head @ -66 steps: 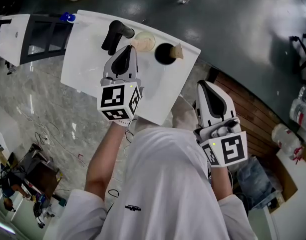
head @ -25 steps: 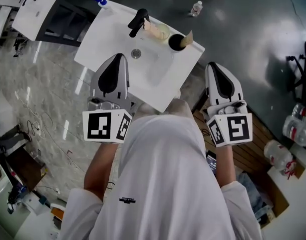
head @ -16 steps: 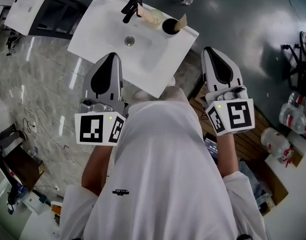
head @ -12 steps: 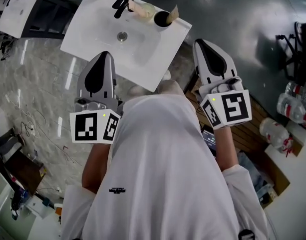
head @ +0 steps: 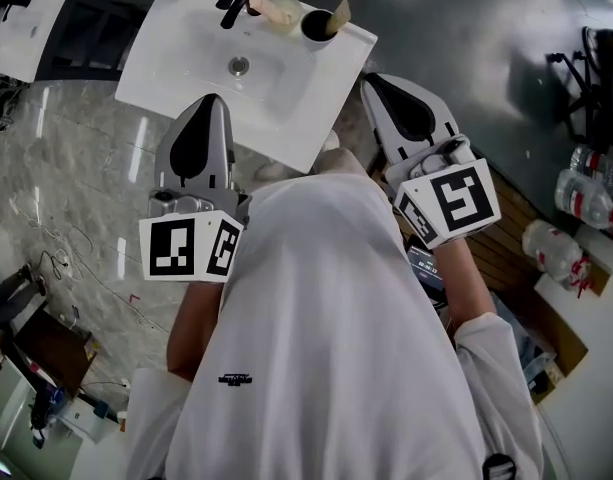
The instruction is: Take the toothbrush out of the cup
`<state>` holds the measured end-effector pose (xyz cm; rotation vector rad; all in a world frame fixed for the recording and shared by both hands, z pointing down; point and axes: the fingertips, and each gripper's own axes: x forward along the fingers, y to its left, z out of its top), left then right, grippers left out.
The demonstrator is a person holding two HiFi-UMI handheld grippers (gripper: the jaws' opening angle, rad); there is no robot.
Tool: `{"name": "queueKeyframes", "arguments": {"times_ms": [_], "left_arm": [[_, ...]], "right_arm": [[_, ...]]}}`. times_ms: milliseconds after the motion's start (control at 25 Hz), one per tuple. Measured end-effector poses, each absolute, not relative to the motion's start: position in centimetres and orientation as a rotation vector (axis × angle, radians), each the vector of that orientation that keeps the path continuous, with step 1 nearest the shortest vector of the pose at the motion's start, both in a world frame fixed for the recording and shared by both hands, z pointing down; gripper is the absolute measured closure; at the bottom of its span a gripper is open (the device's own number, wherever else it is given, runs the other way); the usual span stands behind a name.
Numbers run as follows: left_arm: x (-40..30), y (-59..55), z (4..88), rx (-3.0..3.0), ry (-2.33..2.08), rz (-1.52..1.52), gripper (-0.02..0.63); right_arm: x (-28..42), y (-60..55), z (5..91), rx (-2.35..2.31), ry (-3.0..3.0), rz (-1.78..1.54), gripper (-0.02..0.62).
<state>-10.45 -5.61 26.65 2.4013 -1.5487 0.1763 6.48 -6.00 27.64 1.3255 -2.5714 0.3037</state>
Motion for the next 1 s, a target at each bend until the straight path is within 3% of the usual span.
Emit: {"name": "queueKeyframes", "arguments": {"times_ms": [1000], "left_arm": [[-9.2, -6.4, 27.3, 2.419, -1.482, 0.186, 0.601]], "right_arm": [[6.7, -6.6, 27.3, 1.318, -2.562, 0.266, 0.589]]}}
